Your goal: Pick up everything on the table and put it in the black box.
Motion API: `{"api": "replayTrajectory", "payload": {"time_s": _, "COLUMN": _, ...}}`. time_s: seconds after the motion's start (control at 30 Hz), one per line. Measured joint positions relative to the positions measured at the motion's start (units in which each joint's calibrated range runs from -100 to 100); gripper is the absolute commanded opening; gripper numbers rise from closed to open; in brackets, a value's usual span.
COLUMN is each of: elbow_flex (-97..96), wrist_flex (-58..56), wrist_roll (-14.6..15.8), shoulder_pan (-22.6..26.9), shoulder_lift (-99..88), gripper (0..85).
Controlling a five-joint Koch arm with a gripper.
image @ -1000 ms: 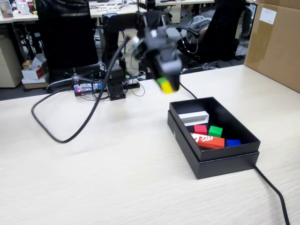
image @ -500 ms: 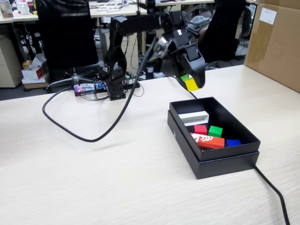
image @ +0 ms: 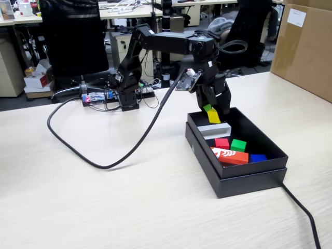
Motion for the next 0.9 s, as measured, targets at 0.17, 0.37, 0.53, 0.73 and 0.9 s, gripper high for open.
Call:
{"api": "replayTrajectory", "payload": {"time_s": 0.17, "elbow_flex": 0.00, "wrist_flex": 1.86, "wrist_roll": 0.05, "shoulder_pan": -0.10, "shoulder_lift": 1.68, "gripper": 7.6}}
{"api": "replayTrajectory", "payload": {"time_s": 0.37, "elbow_flex": -2.46, "wrist_flex": 4.80, "wrist_roll": 0.05, "shoulder_pan": -0.20, "shoulder_lift": 3.11, "gripper": 7.8}}
{"api": "replayTrajectory", "payload": {"time_s": 0.53, "elbow_flex": -5.39, "wrist_flex": 7.28, "wrist_roll": 0.05, "shoulder_pan": -0.20, "shoulder_lift": 3.75, "gripper": 13.8}}
{"api": "replayTrajectory", "payload": {"time_s": 0.73, "elbow_flex": -5.39, "wrist_flex": 7.74, "wrist_roll": 0.00, "shoulder_pan": -0.20, "shoulder_lift": 4.14, "gripper": 30.1}}
{"api": "replayTrajectory", "payload": {"time_s": 0.9, "elbow_flex": -5.39, "wrist_flex": 7.74, "wrist_roll": -0.05, "shoulder_pan": -0.20, "shoulder_lift": 4.01, "gripper": 38.4}}
